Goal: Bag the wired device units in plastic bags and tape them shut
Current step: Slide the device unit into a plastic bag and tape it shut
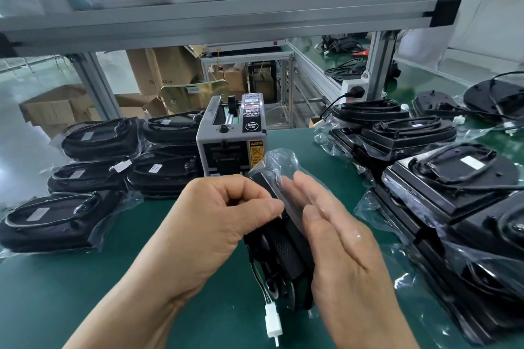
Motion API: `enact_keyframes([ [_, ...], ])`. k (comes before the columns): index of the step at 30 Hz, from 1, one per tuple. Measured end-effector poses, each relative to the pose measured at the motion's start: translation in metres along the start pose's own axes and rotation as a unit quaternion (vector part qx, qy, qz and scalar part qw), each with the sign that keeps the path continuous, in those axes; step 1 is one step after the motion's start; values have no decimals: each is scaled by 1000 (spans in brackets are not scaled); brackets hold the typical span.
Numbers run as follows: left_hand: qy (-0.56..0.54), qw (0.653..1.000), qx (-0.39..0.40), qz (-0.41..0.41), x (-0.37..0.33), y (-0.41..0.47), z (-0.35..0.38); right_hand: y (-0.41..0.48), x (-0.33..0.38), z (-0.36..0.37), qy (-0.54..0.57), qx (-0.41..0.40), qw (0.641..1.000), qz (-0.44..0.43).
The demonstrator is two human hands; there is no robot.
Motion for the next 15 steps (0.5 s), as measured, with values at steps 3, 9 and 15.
enact_keyframes([
  [3, 21, 1000, -10, 5, 1, -1, -2, 0, 1, 0, 0, -1, 1000, -5],
  [9, 51, 998, -34, 8, 0, -2, -6, -1, 1, 2, 1, 4, 1000, -4],
  [15, 75, 996, -51, 9, 0, -3, -8, -3, 3, 2, -8, -5, 1000, -10],
])
Point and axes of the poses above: each hand's wrist, its own y-axis towards the middle knuckle, its own z-axis out of the palm, x = y × z, the point moved 8 cm from there along y, towards the middle knuckle
